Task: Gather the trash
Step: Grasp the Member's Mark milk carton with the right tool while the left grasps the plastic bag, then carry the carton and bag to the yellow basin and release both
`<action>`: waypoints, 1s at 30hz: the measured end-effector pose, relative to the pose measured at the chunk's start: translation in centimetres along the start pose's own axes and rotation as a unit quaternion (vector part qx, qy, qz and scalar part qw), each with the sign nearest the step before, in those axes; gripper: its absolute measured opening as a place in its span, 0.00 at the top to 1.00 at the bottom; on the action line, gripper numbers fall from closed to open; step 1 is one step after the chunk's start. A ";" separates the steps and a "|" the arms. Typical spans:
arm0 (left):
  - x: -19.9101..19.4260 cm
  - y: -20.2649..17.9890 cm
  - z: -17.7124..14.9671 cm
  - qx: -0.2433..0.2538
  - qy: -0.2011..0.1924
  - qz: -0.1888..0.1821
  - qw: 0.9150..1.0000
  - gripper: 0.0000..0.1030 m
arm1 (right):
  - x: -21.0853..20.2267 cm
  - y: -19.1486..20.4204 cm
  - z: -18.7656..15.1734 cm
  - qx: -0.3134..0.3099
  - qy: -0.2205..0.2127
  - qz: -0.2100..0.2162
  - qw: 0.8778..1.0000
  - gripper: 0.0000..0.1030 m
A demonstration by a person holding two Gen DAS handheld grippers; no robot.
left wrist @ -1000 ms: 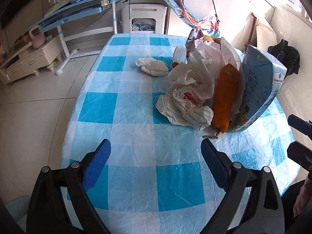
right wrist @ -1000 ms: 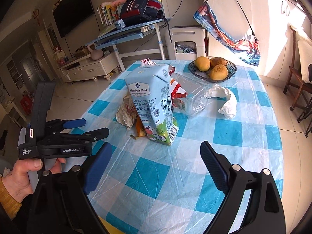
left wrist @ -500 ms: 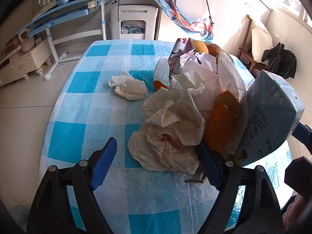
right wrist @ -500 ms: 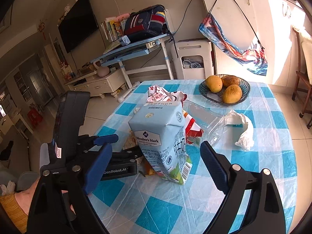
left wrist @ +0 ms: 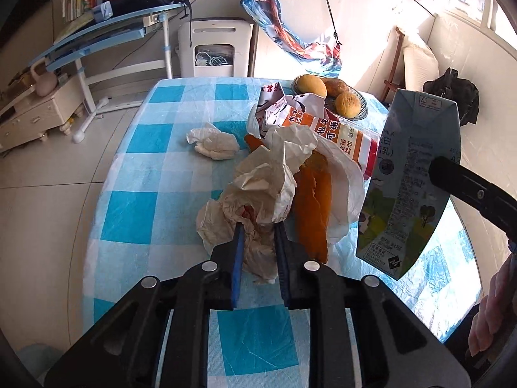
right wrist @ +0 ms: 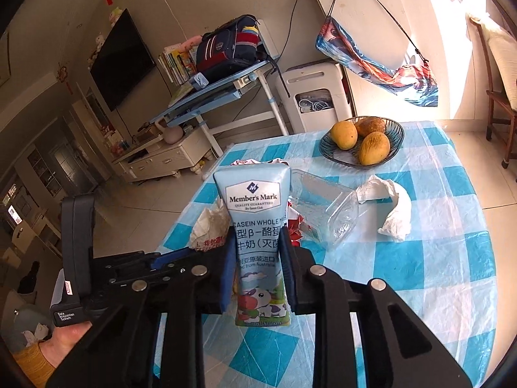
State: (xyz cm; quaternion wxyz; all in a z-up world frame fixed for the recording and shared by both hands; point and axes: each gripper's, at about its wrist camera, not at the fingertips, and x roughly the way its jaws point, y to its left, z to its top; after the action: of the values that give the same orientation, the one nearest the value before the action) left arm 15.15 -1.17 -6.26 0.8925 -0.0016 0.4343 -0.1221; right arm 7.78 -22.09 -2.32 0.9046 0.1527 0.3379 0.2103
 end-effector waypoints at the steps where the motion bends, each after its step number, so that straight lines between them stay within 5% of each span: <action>1: -0.6 0.3 -0.2 -0.005 -0.003 -0.003 1.000 0.83 | -0.5 0.2 -0.2 0.000 -0.002 0.007 1.000 0.74; 9: -5.1 2.9 -2.5 -0.035 -0.019 -0.001 0.999 0.83 | -3.7 3.0 -2.9 0.003 0.024 0.081 0.996 0.74; 22: -11.4 3.4 -7.0 -0.031 -0.041 0.030 0.998 0.83 | -5.1 10.4 -15.2 -0.098 0.197 0.143 0.965 0.74; 25: -12.4 3.3 -8.0 -0.031 -0.041 0.030 0.998 0.83 | -5.0 11.0 -16.5 -0.117 0.212 0.133 0.961 0.61; 30: -13.9 3.0 -9.8 -0.025 -0.037 0.029 0.999 0.83 | -6.0 10.3 -16.0 -0.090 0.170 0.127 0.973 0.47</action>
State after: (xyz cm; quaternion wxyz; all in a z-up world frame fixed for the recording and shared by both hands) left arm -0.01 5.80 -1.90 0.9110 -0.0157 0.4033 -0.0847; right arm -9.97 -13.97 -6.31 0.8099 0.0742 0.4441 0.3760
